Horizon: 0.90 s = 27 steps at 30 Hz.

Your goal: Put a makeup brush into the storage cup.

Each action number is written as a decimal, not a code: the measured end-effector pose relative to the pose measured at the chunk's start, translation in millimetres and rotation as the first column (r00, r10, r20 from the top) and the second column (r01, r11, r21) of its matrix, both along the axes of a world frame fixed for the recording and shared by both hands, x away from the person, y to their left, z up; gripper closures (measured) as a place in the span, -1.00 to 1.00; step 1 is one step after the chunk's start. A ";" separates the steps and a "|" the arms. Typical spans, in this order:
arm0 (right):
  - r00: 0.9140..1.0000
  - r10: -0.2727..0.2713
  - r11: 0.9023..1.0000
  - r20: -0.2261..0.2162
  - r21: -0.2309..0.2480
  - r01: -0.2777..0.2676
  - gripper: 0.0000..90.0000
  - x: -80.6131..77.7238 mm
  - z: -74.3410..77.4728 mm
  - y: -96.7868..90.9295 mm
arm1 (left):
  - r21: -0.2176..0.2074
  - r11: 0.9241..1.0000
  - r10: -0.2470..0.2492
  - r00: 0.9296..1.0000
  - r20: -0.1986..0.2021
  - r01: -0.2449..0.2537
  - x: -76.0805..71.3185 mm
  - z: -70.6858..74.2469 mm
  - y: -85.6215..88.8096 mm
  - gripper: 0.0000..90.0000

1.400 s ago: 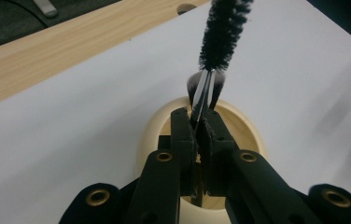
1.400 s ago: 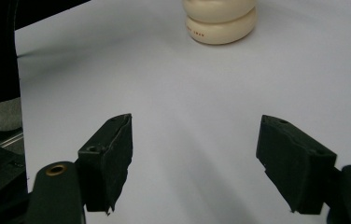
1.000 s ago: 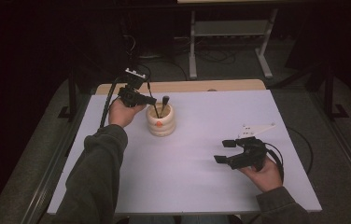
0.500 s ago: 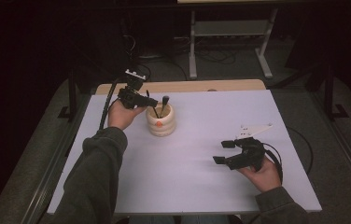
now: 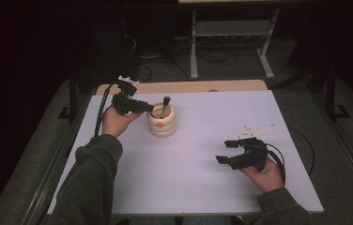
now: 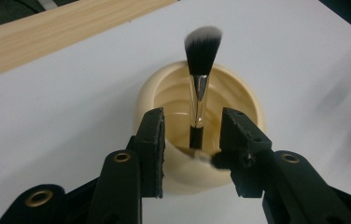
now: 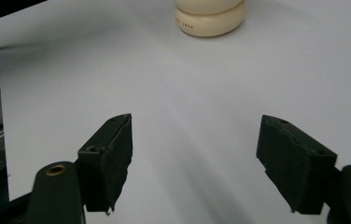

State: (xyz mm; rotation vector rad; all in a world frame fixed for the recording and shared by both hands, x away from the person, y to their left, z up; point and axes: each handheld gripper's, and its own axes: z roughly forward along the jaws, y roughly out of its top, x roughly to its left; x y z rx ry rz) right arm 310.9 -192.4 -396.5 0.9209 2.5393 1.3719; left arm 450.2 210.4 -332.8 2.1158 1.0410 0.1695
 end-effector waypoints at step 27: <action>0.998 -0.063 0.998 0.019 -0.001 0.063 -0.45 -2.8 1.9 -9.2 | -0.070 0.997 0.015 1.000 0.009 -0.014 -29.2 -11.5 22.4 0.21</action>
